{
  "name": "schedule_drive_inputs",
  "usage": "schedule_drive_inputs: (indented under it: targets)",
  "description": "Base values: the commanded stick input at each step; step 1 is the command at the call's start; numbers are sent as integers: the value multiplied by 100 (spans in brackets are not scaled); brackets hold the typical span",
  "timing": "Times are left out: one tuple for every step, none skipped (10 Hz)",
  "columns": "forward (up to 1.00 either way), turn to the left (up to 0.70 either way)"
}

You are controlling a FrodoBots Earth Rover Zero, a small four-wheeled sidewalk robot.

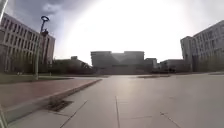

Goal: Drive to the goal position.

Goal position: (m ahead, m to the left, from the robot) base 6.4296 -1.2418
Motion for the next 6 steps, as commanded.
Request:
schedule_drive_inputs:
  targets:
    - [100, 0]
    - [100, 0]
    - [100, 0]
    - [100, 0]
    - [100, 0]
    - [100, 0]
